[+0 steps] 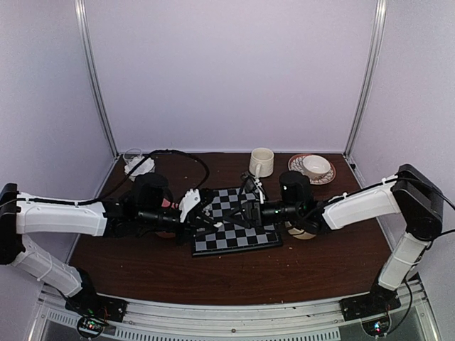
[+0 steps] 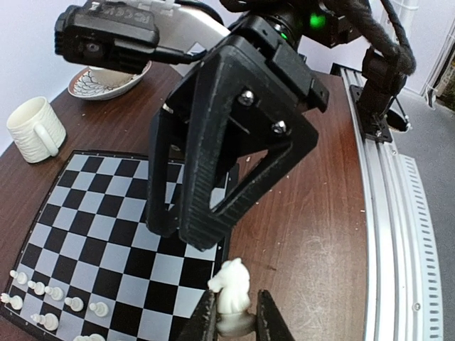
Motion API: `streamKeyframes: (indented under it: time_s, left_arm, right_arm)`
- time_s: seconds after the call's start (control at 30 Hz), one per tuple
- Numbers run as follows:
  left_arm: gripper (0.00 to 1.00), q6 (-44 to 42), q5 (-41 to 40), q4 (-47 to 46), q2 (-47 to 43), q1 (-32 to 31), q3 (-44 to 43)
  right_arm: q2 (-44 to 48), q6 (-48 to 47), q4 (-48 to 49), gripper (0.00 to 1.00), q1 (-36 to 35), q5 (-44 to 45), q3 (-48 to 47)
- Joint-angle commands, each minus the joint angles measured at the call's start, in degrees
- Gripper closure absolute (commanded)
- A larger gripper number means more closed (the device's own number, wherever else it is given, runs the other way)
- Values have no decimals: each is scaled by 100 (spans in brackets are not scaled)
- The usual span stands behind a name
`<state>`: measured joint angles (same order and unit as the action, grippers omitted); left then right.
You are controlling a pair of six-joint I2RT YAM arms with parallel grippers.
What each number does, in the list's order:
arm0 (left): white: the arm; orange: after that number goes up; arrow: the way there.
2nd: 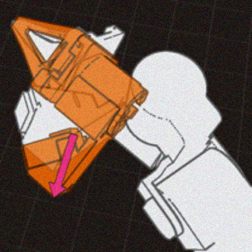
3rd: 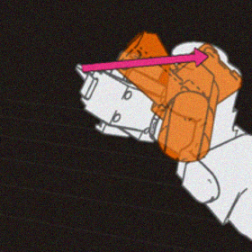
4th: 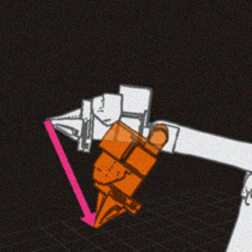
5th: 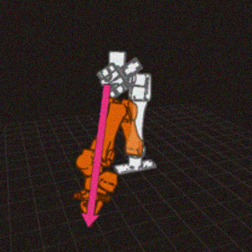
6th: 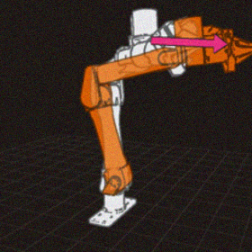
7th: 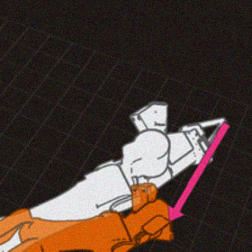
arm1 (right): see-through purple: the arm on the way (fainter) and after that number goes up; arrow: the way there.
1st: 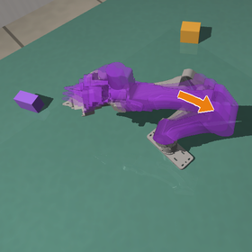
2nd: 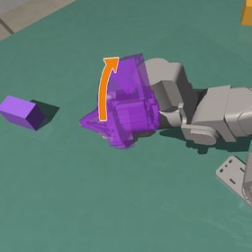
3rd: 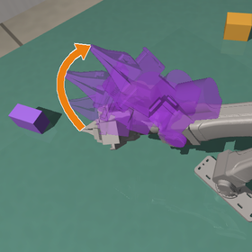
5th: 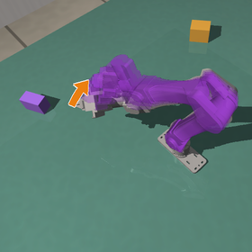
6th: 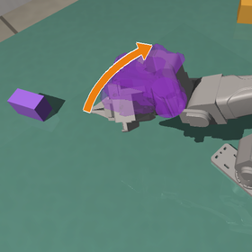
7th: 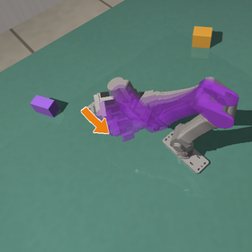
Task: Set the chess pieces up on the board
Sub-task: Pass from the left arm to the right
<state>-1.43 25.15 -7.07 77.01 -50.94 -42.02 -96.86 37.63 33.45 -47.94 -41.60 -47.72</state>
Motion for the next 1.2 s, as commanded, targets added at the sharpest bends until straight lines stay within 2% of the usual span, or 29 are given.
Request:
streamKeyframes:
  time_s: [0.0,0.23,0.5,0.67,1.0,1.07,1.17]
  left_arm:
    - [93,-635,-702,-273,121,-181,-51]
    - [94,-1117,-1609,-306,175,-491,8]
    - [94,-1324,-1930,-339,173,-592,60]
    - [94,-1333,-1946,-330,159,-592,56]
    - [92,-1342,-1962,-311,148,-601,56]
    - [90,-1353,-1976,-278,147,-601,44]
    - [81,-1335,-2008,-261,157,-597,33]
  right_arm:
    - [-221,529,510,52,-55,-294,-175]
    - [-307,695,455,54,-146,-428,-272]
    - [-503,733,339,62,-269,-615,-438]
    - [-482,721,338,70,-270,-627,-426]
    - [-319,424,85,94,-271,-436,-357]
    - [-230,290,-58,100,-269,-366,-352]
    - [-140,119,-258,100,-268,-264,-343]
